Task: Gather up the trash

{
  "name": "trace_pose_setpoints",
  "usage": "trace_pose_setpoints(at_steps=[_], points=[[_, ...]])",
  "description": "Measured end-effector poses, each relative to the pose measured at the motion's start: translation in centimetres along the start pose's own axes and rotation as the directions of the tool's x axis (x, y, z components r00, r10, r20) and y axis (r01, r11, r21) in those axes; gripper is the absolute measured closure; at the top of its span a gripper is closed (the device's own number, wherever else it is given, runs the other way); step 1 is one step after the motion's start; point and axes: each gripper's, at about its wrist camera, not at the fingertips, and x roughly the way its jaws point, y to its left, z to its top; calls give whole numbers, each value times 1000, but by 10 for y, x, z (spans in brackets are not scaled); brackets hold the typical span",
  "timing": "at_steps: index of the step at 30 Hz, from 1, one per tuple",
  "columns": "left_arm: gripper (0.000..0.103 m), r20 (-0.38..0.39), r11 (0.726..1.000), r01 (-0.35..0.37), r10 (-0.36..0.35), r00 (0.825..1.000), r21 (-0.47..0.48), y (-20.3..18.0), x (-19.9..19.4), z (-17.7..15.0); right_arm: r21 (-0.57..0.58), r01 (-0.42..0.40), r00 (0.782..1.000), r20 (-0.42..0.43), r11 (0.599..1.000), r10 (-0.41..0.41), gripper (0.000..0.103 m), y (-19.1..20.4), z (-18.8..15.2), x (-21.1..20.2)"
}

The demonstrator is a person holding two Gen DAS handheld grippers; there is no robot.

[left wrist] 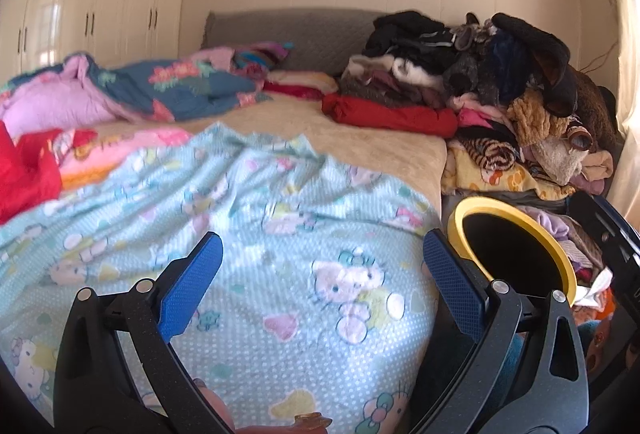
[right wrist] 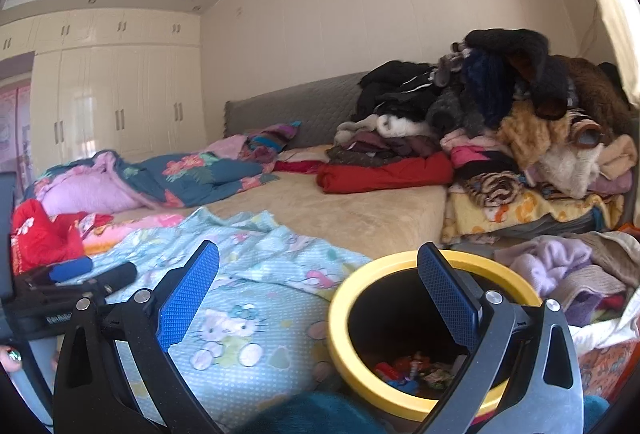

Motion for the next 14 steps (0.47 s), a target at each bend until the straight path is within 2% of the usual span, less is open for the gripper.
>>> trace_pose_setpoints(at_steps=[3, 5, 6, 7, 8, 9, 10, 12, 13, 14], points=[[11, -61, 997, -38, 35, 998, -63, 31, 3, -3, 7, -105, 994, -42, 994, 105, 6, 25, 9, 16], [11, -95, 985, -114, 102, 990, -131, 70, -2, -6, -21, -211, 974, -93, 977, 209, 6, 60, 15, 35], [11, -110, 973, -161, 144, 983, -164, 90, -6, -8, -35, -262, 958, -130, 964, 255, 6, 79, 15, 45], [11, -139, 942, -267, 242, 960, -203, 124, -12, -14, -46, -342, 924, -196, 938, 328, 6, 110, 13, 61], [11, -160, 913, -341, 310, 937, -225, 147, -18, -18, -45, -404, 892, -241, 914, 383, 6, 133, 10, 71], [11, -193, 864, -437, 397, 897, -249, 178, -25, -26, -49, -485, 838, -312, 873, 448, 6, 167, 2, 84], [11, -228, 822, -507, 458, 859, -259, 198, -30, -32, -62, -558, 775, -396, 827, 493, 6, 202, -9, 96], [11, -328, 692, -654, 568, 755, -306, 257, -45, -52, -74, -681, 637, -550, 729, 540, 6, 264, -37, 112], [11, -356, 663, -681, 583, 730, -311, 274, -47, -59, -71, -741, 554, -626, 668, 549, 6, 297, -57, 119], [11, -393, 625, -718, 603, 694, -308, 295, -49, -70, -58, -782, 482, -687, 621, 543, 6, 329, -79, 127]])
